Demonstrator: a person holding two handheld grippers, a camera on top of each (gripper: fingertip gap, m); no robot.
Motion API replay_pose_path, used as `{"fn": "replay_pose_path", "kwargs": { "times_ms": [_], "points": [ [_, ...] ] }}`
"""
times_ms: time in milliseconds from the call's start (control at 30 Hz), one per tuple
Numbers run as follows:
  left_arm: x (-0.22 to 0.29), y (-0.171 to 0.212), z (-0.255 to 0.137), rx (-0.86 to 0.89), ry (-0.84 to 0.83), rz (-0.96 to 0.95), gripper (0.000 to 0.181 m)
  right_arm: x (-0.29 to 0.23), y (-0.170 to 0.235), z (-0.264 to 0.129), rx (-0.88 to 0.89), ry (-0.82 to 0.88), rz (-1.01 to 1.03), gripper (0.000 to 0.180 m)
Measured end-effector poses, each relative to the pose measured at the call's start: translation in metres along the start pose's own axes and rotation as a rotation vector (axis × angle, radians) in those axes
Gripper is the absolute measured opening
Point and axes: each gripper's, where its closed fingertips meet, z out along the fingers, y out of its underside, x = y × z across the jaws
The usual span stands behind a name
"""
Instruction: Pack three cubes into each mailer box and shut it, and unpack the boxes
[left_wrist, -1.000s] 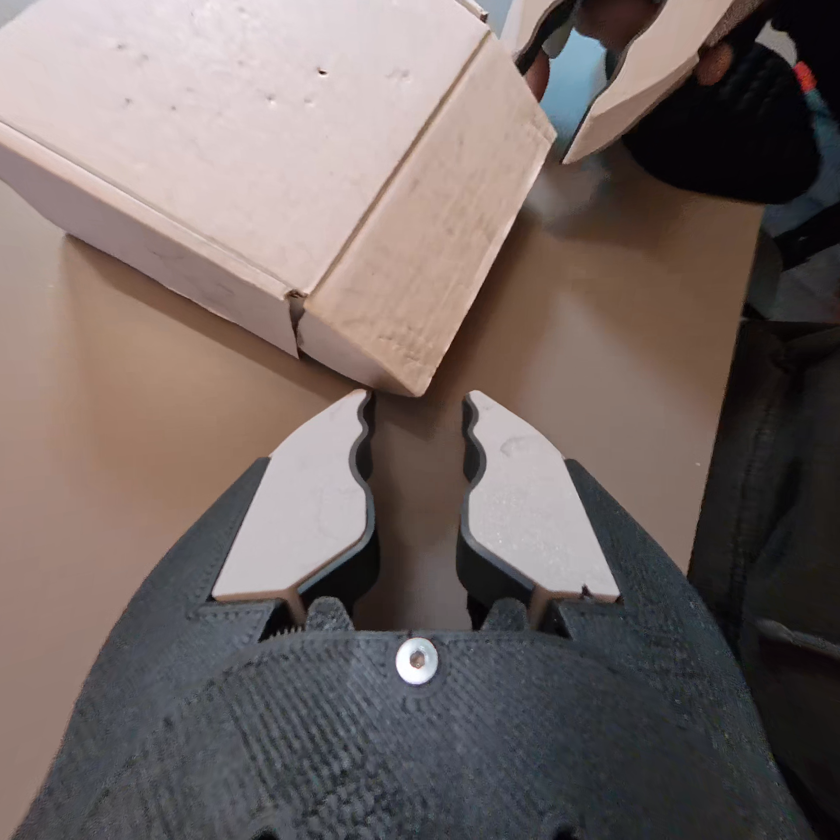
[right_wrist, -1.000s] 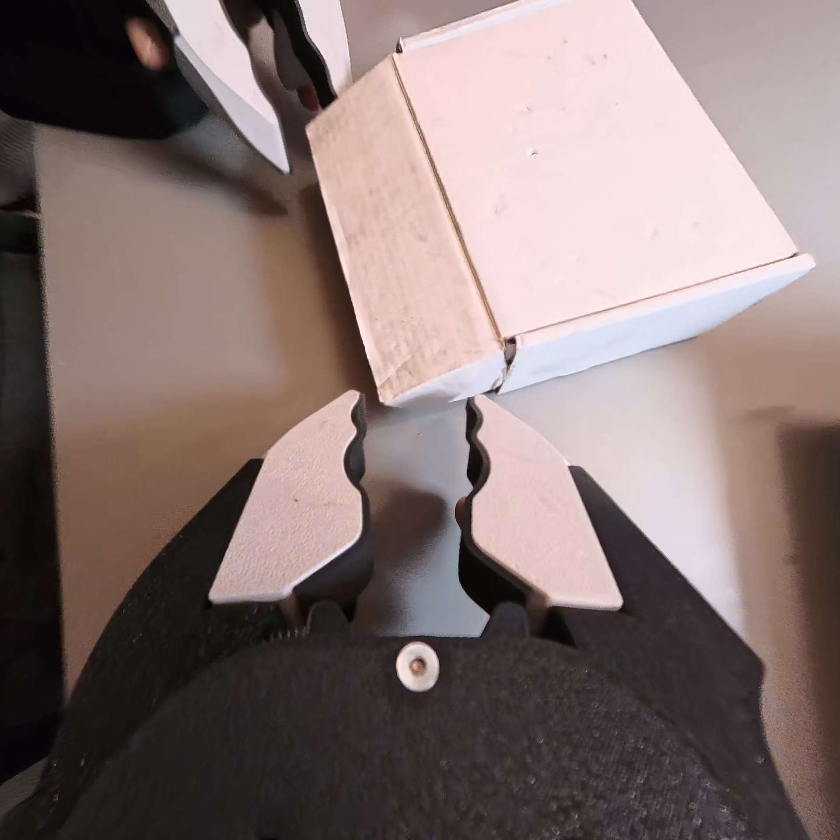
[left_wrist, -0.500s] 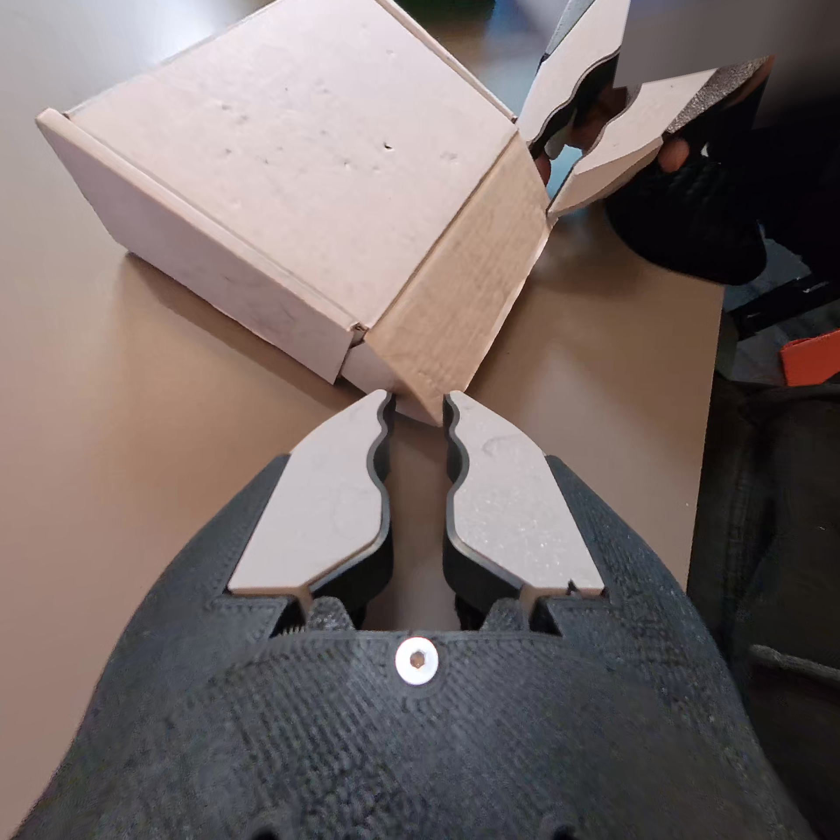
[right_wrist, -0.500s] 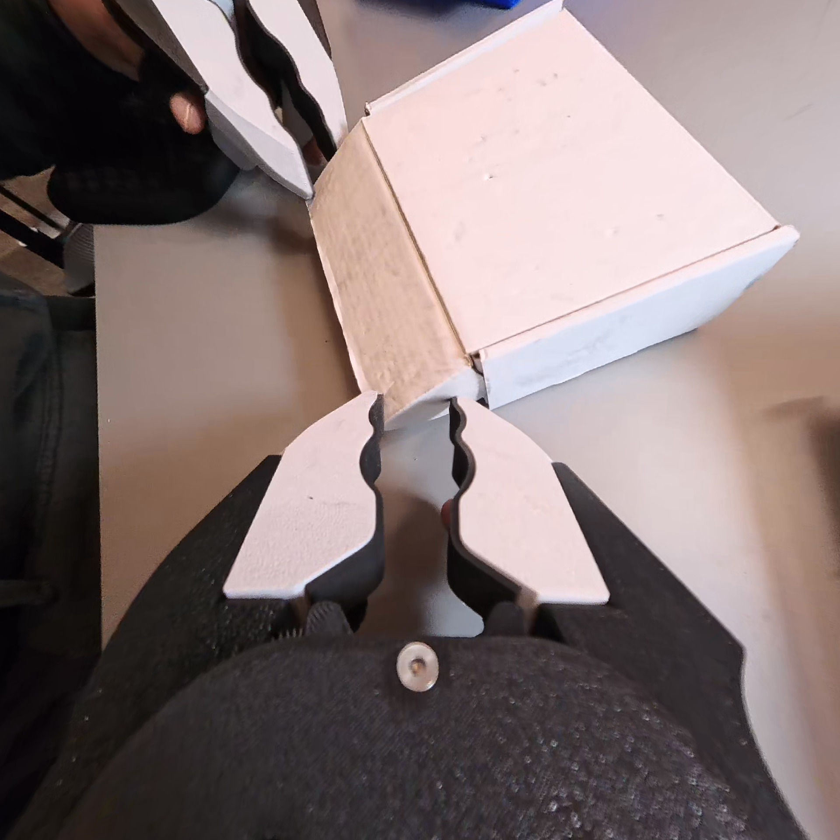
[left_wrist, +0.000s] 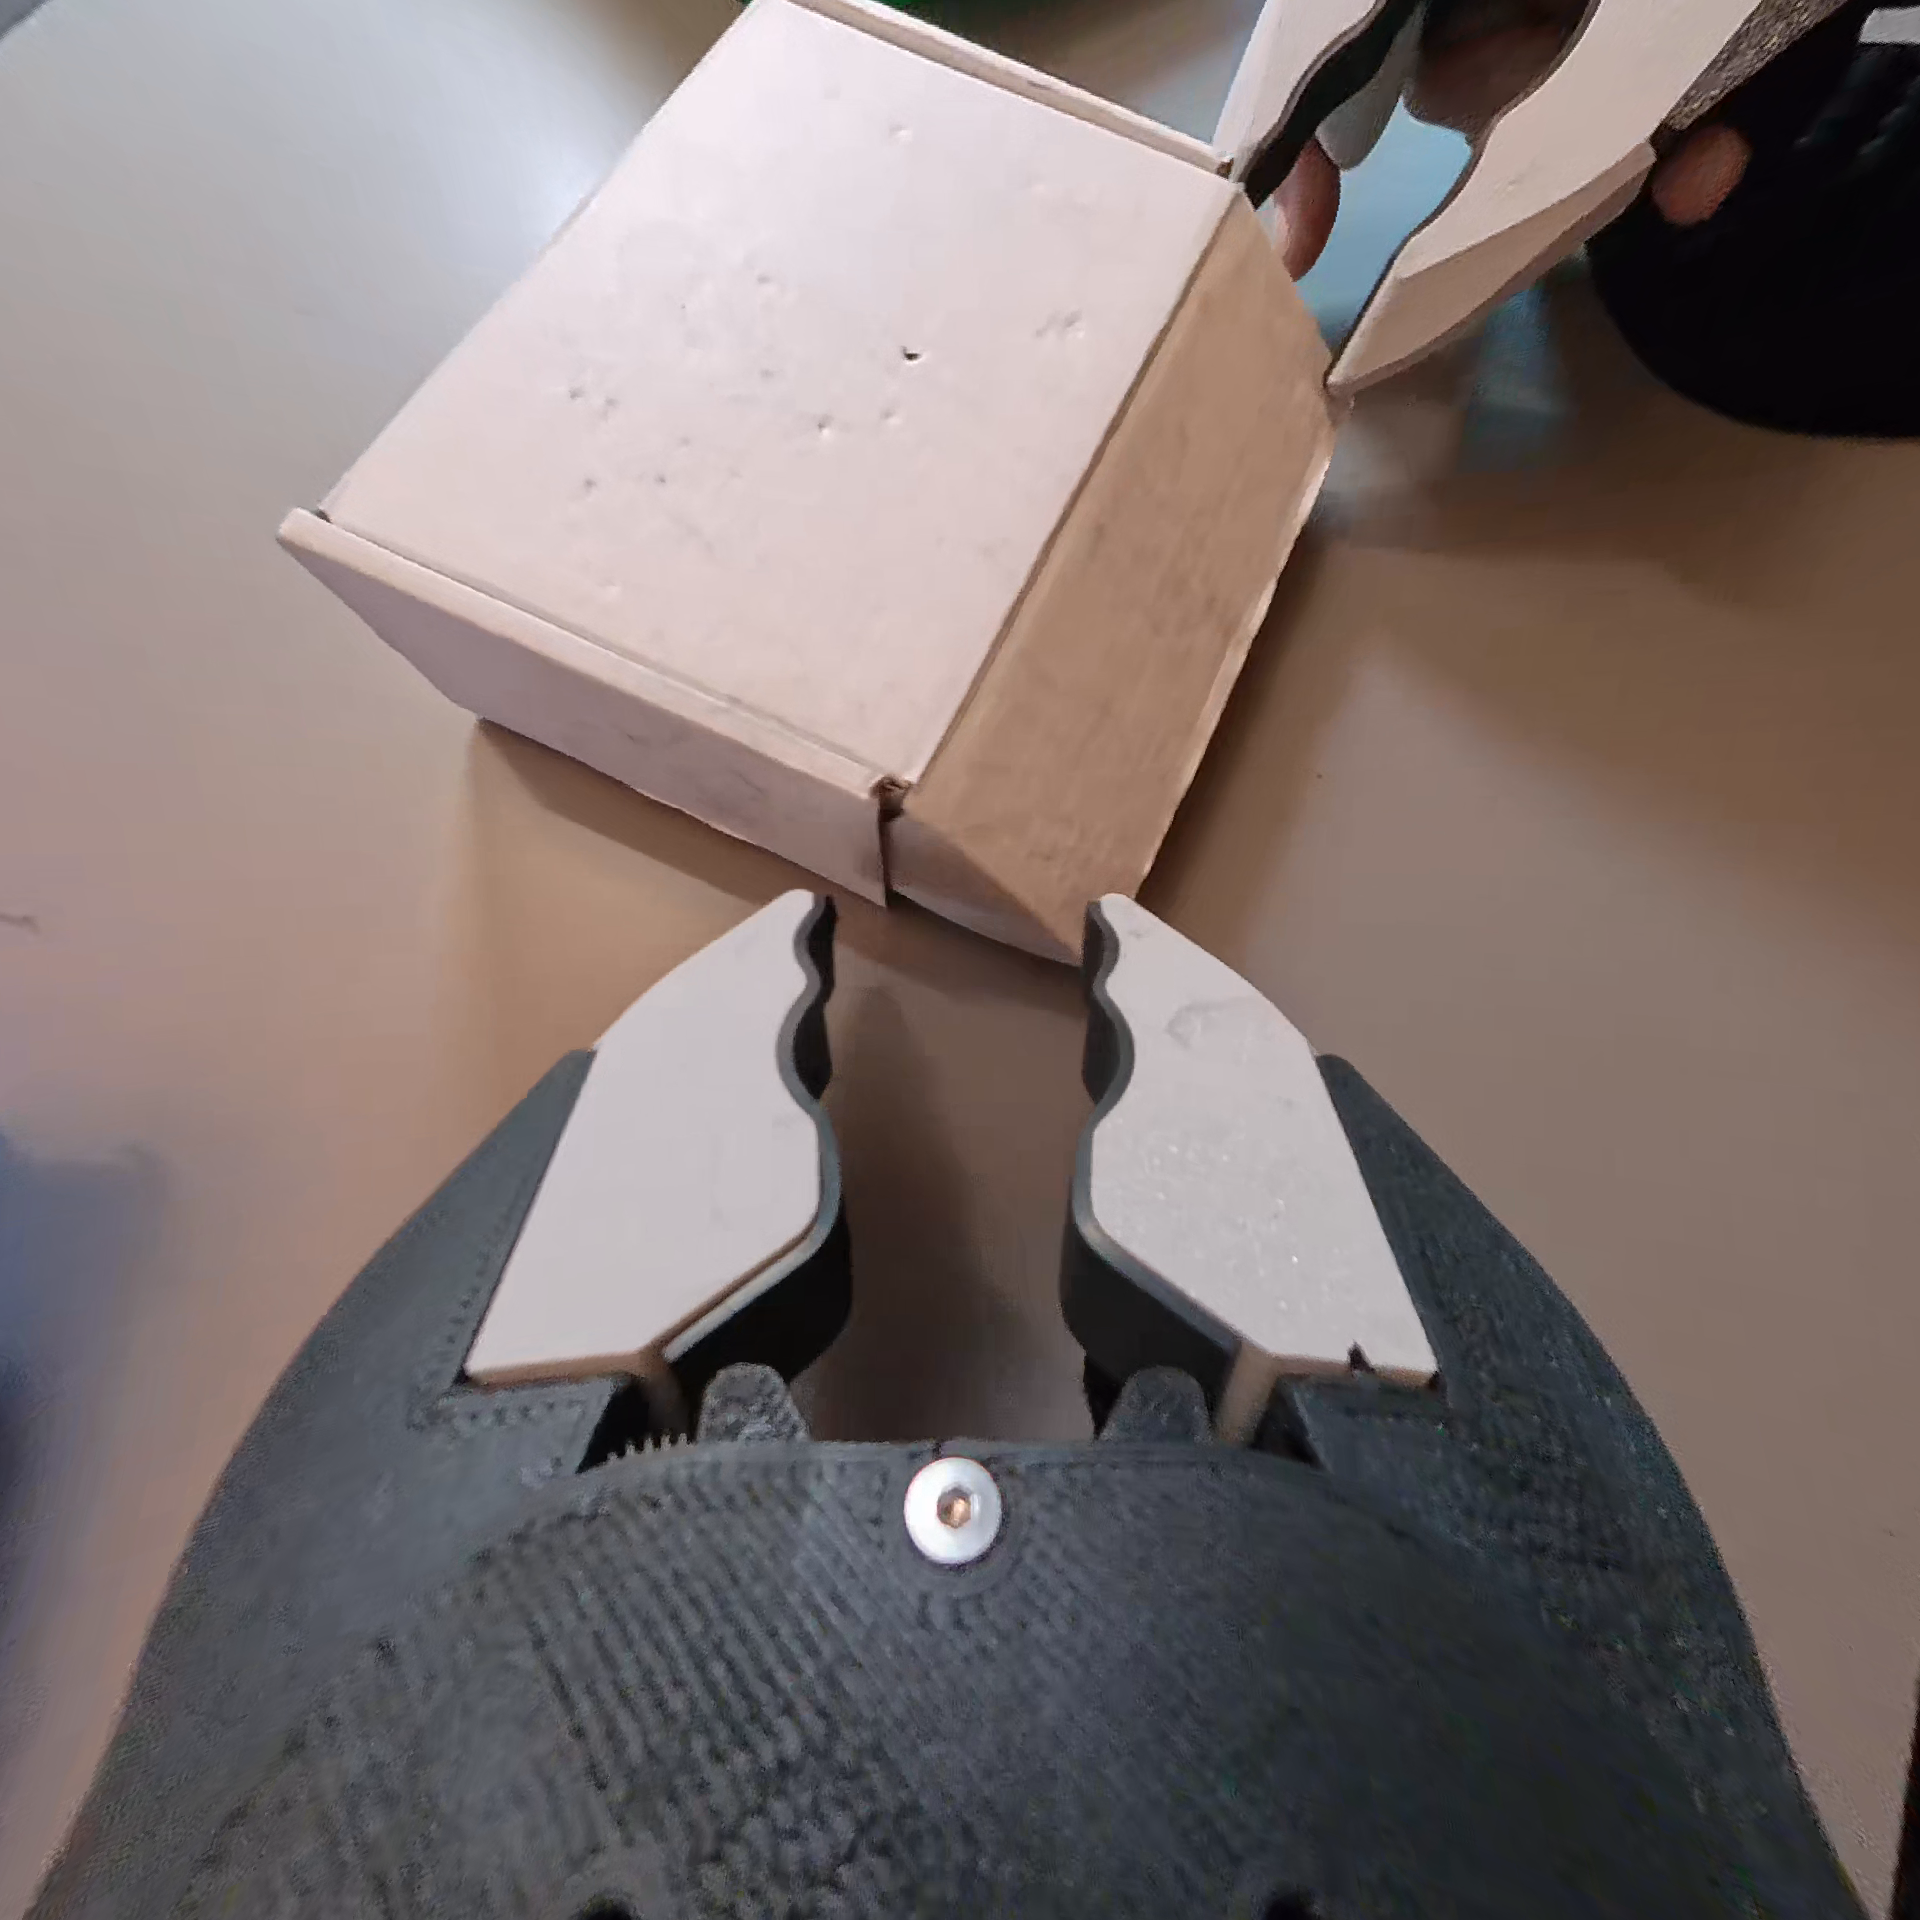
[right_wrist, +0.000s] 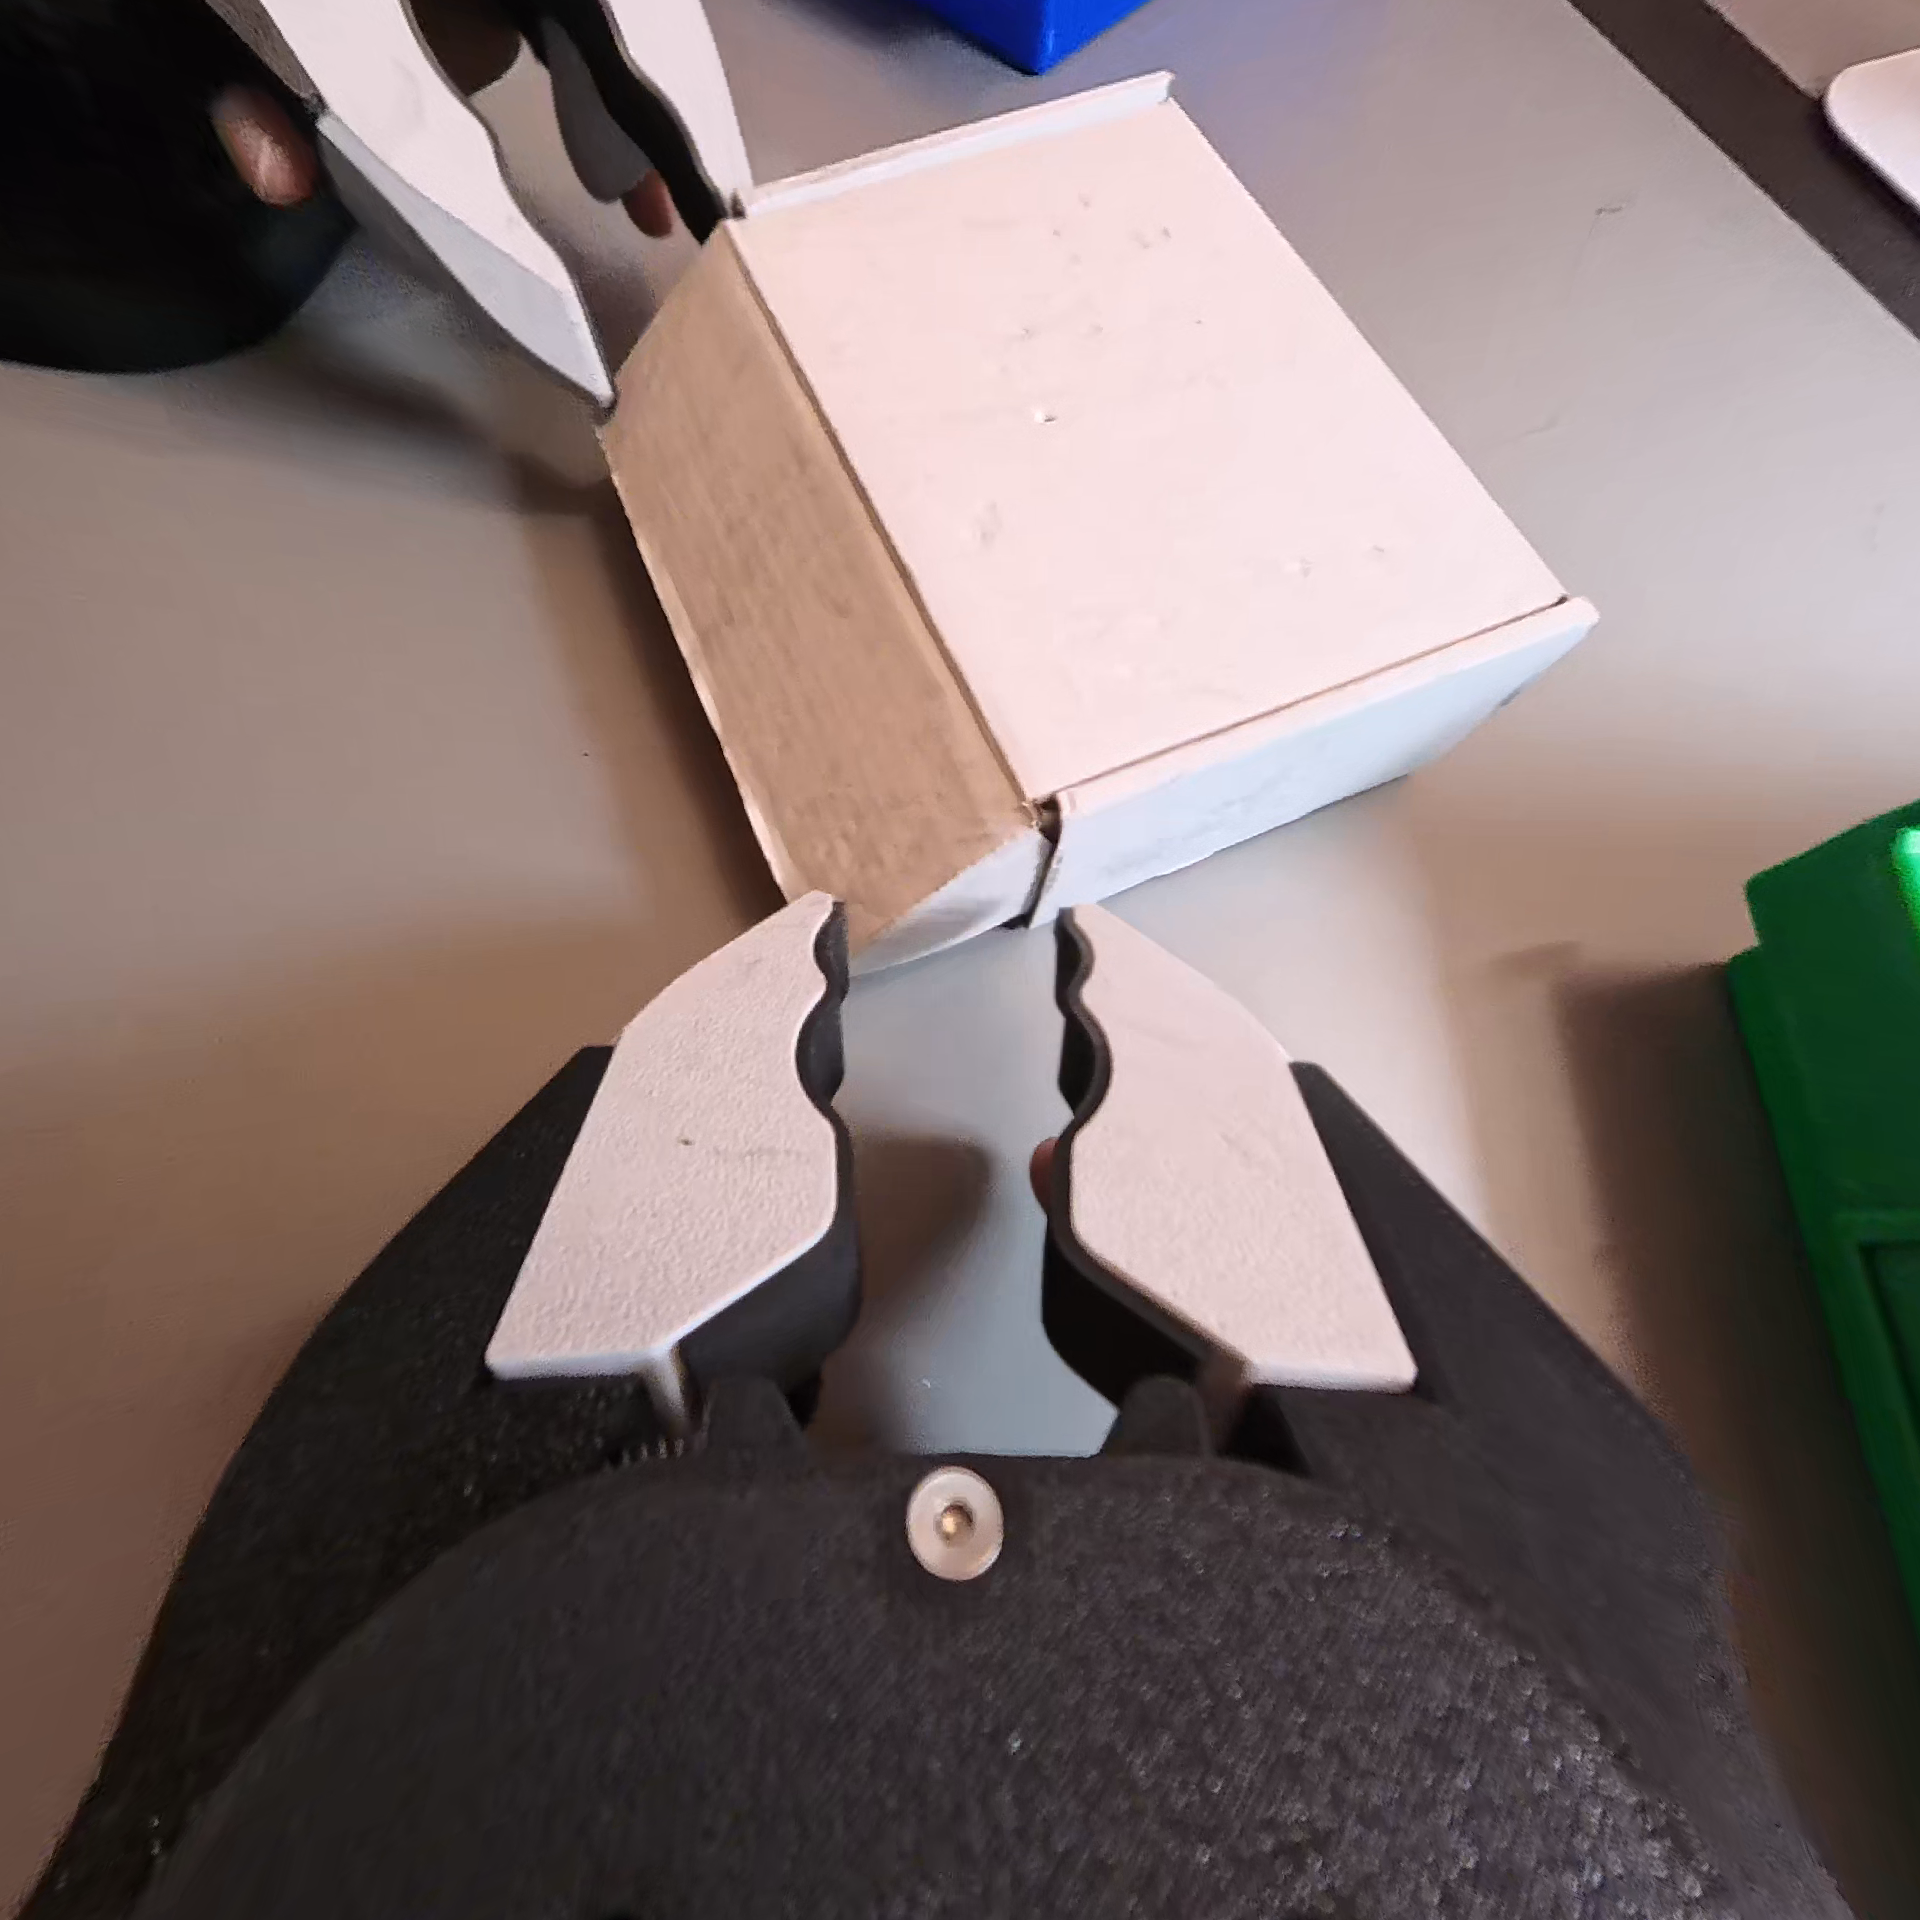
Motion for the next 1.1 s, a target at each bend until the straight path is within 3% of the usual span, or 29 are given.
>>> {"fn": "replay_pose_path", "kwargs": {
  "times_ms": [33,133,267,467,767,1100],
  "points": [
    [-0.003,-0.001,0.000,0.005,-0.003,0.003,0.050,0.002,0.000,0.000,-0.003,0.001,0.000,0.043],
    [-0.006,-0.004,0.002,0.017,0.061,-0.010,0.069,0.007,0.000,0.002,-0.009,-0.032,-0.004,0.056],
    [-0.015,-0.010,0.011,0.042,0.118,0.026,0.075,0.010,0.000,0.010,-0.030,-0.137,-0.010,0.067],
    [-0.020,-0.008,0.020,0.037,0.146,0.152,0.067,0.015,0.001,0.018,-0.037,-0.197,-0.063,0.060],
    [-0.035,-0.008,0.028,0.061,-0.074,0.381,0.035,0.032,0.001,0.024,-0.063,0.011,-0.220,0.035],
    [-0.011,-0.001,0.023,0.036,-0.045,0.363,0.033,0.005,0.010,0.013,-0.093,0.042,-0.183,0.025]
  ]
}}
